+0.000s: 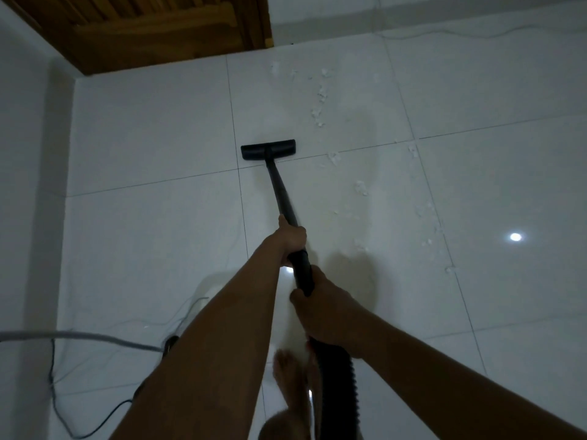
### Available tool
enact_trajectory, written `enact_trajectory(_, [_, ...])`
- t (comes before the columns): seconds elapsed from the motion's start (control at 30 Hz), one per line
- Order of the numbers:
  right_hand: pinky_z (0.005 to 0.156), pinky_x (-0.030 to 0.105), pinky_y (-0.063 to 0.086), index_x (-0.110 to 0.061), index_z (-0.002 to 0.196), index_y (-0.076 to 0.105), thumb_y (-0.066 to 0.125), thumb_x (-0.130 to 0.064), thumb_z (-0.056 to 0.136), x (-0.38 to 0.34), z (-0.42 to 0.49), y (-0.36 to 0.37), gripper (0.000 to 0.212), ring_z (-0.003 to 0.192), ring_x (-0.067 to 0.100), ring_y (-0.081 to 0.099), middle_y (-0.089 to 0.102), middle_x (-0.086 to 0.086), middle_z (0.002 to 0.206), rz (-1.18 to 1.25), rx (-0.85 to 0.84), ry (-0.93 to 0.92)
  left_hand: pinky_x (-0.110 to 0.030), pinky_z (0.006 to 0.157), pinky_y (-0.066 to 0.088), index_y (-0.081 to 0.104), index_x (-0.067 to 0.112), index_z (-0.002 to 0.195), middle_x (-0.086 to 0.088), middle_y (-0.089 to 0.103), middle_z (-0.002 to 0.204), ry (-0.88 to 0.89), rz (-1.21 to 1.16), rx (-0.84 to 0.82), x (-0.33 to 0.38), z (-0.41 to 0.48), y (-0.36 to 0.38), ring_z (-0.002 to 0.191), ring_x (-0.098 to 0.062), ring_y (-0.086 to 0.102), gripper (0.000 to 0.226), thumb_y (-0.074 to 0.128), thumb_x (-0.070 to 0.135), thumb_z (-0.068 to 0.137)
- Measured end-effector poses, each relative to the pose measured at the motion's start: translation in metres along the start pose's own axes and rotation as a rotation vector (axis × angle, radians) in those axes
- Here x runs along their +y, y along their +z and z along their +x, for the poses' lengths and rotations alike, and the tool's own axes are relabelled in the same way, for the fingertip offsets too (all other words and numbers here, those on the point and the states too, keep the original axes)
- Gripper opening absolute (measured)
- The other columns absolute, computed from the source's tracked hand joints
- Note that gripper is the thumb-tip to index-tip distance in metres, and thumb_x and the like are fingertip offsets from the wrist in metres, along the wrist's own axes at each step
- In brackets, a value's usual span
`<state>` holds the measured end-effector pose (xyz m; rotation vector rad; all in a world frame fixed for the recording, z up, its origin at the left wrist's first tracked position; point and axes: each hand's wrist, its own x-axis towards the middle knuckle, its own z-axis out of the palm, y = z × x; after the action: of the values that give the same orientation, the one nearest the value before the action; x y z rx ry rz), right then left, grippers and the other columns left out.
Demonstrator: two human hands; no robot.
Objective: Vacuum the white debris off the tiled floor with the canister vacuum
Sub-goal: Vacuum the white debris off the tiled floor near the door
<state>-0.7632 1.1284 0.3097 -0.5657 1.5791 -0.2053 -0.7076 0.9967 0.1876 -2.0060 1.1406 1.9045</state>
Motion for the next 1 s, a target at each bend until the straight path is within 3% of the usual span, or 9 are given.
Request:
enact_trajectory(0.1, [0.037, 0.016, 0.044, -0.029, 0.158, 0.022, 0.044, -0.024, 0.107, 0.015, -0.013, 0.007, 0.056, 0.046, 0.009, 0.057, 0.061, 0.009, 0.093, -0.029, 0.01, -0.02, -0.035, 0.05, 0.048, -0.005, 0.032, 0.156, -0.019, 0.054, 0.12, -0.004, 0.004, 0.01, -0.016, -0.009, 0.01, 0.074, -0.024, 0.055, 0.071, 0.04, 0.017, 0.103])
enact_trajectory(0.27, [0.033, 0.012, 0.039, -0.028, 0.16, 0.019, 0.043, -0.027, 0.108, 0.048, -0.032, 0.029, 0.057, 0.055, 0.01, 0.058, 0.062, 0.007, 0.098, -0.074, 0.015, -0.033, -0.035, 0.053, 0.049, -0.005, 0.031, 0.156, -0.015, 0.052, 0.111, -0.001, 0.003, 0.014, -0.055, -0.027, 0.025, 0.074, -0.023, 0.055, 0.071, 0.039, 0.016, 0.103])
enact_trajectory(0.4, [0.036, 0.014, 0.041, -0.031, 0.159, 0.021, 0.044, -0.028, 0.107, 0.079, -0.051, 0.05, 0.057, 0.048, 0.005, 0.057, 0.063, 0.006, 0.094, -0.077, 0.04, -0.041, -0.035, 0.052, 0.049, -0.007, 0.033, 0.156, -0.023, 0.054, 0.125, 0.008, -0.008, 0.0, -0.089, -0.043, 0.036, 0.074, -0.023, 0.056, 0.073, 0.04, 0.017, 0.102])
enact_trajectory(0.53, [0.065, 0.026, 0.057, -0.032, 0.16, 0.019, 0.043, -0.03, 0.106, 0.11, -0.071, 0.071, 0.059, 0.057, 0.01, 0.065, 0.066, 0.001, 0.087, -0.116, 0.077, -0.064, -0.036, 0.052, 0.05, -0.006, 0.034, 0.156, -0.025, 0.049, 0.138, 0.012, -0.004, -0.033, -0.117, -0.062, 0.051, 0.091, -0.03, 0.061, 0.074, 0.042, 0.019, 0.102])
enact_trajectory(0.6, [0.087, 0.035, 0.06, -0.034, 0.16, 0.018, 0.043, -0.032, 0.106, 0.123, -0.078, 0.079, 0.059, 0.063, 0.014, 0.07, 0.068, -0.001, 0.087, -0.13, 0.111, -0.063, -0.035, 0.051, 0.049, -0.009, 0.033, 0.156, -0.022, 0.052, 0.132, 0.014, 0.012, -0.054, -0.128, -0.071, 0.059, 0.085, -0.027, 0.059, 0.074, 0.041, 0.019, 0.103])
enact_trajectory(0.67, [0.091, 0.038, 0.059, -0.033, 0.158, 0.02, 0.043, -0.033, 0.106, 0.135, -0.081, 0.086, 0.057, 0.066, 0.016, 0.073, 0.069, 0.0, 0.09, -0.125, 0.138, -0.058, -0.034, 0.052, 0.048, -0.011, 0.034, 0.156, -0.016, 0.052, 0.122, 0.022, 0.008, -0.07, -0.138, -0.074, 0.066, 0.08, -0.024, 0.056, 0.075, 0.041, 0.019, 0.103])
enact_trajectory(0.73, [0.085, 0.034, 0.061, -0.031, 0.158, 0.022, 0.043, -0.032, 0.106, 0.142, -0.083, 0.09, 0.056, 0.064, 0.015, 0.072, 0.069, 0.002, 0.093, -0.109, 0.148, -0.052, -0.034, 0.054, 0.048, -0.012, 0.035, 0.156, -0.012, 0.051, 0.114, 0.024, 0.003, -0.083, -0.143, -0.075, 0.069, 0.079, -0.023, 0.055, 0.076, 0.04, 0.018, 0.103])
enact_trajectory(0.87, [0.042, 0.014, 0.045, -0.027, 0.159, 0.02, 0.043, -0.029, 0.108, 0.142, -0.085, 0.09, 0.056, 0.061, 0.01, 0.064, 0.065, 0.007, 0.1, -0.061, 0.144, -0.053, -0.033, 0.054, 0.048, -0.013, 0.035, 0.156, -0.013, 0.053, 0.11, 0.035, 0.02, -0.086, -0.146, -0.073, 0.07, 0.078, -0.022, 0.055, 0.077, 0.04, 0.019, 0.103])
enact_trajectory(1.0, [0.035, 0.012, 0.04, -0.028, 0.162, 0.015, 0.042, -0.029, 0.109, 0.136, -0.083, 0.086, 0.059, 0.057, 0.009, 0.061, 0.066, 0.012, 0.109, -0.02, 0.121, -0.051, -0.034, 0.054, 0.049, -0.01, 0.035, 0.156, -0.016, 0.054, 0.116, 0.04, 0.031, -0.082, -0.141, -0.066, 0.069, 0.078, -0.022, 0.055, 0.077, 0.042, 0.017, 0.102])
